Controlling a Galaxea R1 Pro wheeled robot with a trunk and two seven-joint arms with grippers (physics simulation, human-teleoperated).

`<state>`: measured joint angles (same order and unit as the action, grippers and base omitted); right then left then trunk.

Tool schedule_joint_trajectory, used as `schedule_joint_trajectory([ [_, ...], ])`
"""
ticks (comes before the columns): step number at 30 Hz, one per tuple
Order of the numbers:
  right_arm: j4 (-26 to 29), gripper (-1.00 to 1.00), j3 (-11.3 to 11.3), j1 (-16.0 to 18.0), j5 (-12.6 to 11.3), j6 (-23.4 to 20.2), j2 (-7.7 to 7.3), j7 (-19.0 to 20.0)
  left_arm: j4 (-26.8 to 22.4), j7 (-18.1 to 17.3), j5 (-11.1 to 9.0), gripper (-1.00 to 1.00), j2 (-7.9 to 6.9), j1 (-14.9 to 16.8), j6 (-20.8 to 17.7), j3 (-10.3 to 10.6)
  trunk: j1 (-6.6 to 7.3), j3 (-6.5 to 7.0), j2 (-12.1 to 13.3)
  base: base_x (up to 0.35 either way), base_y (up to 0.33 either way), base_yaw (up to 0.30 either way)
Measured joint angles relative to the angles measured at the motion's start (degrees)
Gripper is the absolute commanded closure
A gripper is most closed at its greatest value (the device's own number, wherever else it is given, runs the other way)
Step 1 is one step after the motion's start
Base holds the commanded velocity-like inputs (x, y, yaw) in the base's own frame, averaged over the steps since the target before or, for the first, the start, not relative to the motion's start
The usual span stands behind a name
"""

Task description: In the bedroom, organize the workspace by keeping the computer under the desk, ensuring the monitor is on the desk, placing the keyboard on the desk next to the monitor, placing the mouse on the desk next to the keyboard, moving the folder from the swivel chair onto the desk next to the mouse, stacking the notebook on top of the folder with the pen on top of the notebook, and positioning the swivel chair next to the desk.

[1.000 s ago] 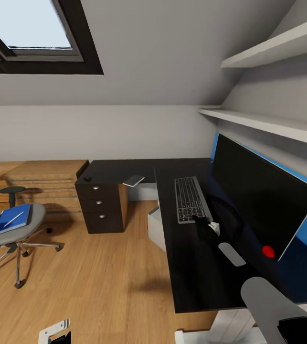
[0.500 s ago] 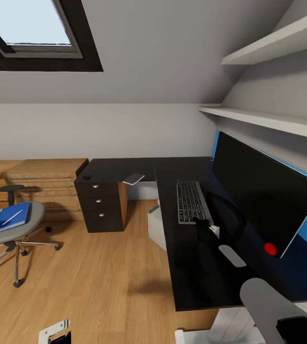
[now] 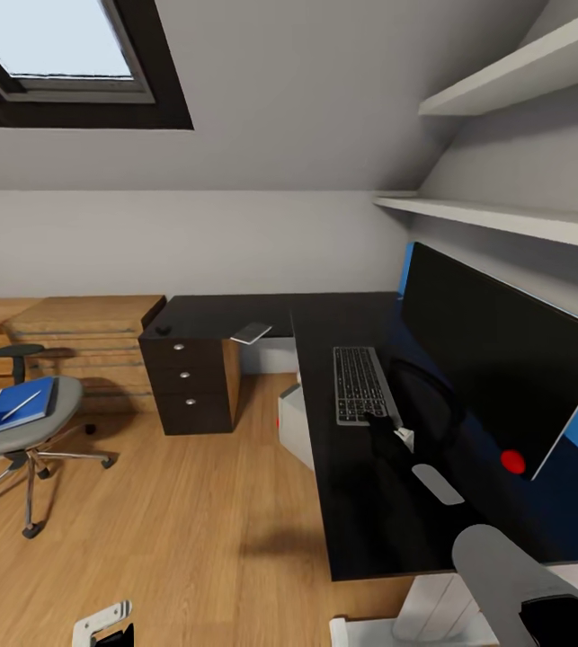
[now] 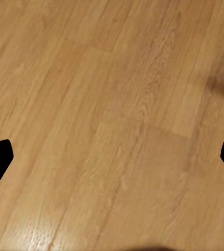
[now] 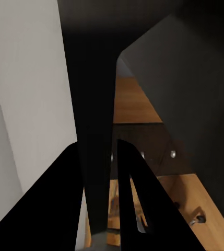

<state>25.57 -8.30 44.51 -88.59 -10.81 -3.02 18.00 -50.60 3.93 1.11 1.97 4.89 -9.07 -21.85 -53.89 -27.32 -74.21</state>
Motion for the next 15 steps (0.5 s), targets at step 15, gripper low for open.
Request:
schedule_joint_trajectory([
  [15, -0.42, 1.00, -2.53, 0.00, 0.45, 0.10, -0.09, -0.17, 0.18, -0.45, 0.18, -1.00, -0.01, 0.00, 0.11, 0.08, -1.32, -1.08, -2.42, 0.000, 0.000, 0.000],
])
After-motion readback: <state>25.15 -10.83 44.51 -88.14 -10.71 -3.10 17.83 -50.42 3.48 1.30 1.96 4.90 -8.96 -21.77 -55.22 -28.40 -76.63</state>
